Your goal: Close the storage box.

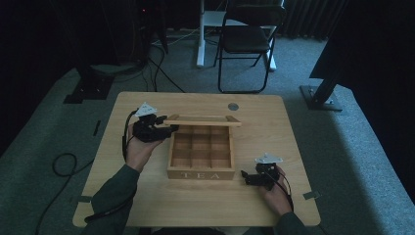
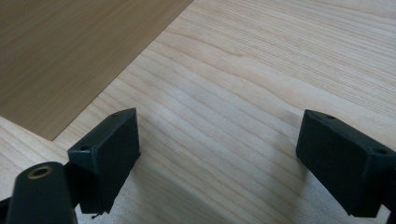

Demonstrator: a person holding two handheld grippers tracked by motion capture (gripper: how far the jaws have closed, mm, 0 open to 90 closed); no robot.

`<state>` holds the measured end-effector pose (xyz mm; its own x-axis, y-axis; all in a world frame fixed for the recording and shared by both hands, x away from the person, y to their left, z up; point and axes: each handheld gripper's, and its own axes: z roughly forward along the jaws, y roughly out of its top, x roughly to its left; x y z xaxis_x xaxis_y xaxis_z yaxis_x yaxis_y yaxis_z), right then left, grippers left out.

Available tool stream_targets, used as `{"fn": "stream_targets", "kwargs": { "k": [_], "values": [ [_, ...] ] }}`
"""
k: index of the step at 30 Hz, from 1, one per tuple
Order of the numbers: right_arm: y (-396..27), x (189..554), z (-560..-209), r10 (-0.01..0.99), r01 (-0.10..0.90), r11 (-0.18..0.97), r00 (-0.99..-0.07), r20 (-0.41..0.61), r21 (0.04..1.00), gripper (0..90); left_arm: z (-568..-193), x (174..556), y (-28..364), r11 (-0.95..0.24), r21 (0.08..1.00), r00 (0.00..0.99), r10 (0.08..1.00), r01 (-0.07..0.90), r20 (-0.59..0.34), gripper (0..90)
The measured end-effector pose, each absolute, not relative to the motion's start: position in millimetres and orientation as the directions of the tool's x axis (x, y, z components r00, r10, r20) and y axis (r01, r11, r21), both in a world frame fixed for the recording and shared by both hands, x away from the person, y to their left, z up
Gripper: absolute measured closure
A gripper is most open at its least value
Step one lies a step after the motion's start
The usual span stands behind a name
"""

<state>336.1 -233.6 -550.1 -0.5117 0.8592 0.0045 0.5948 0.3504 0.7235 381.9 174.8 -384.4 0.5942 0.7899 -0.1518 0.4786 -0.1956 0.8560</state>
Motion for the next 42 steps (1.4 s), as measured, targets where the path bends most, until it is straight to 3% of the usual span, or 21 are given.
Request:
{"fn": "stream_targets", "kwargs": {
  "k": [42],
  "values": [
    [-232,337,-550,0.858,0.593,0.351,-0.513,0.004,0.724,13.1,-409,360,178,-0.172,0.843,0.589,0.783,0.51,-0.197,34.3]
  ]
}}
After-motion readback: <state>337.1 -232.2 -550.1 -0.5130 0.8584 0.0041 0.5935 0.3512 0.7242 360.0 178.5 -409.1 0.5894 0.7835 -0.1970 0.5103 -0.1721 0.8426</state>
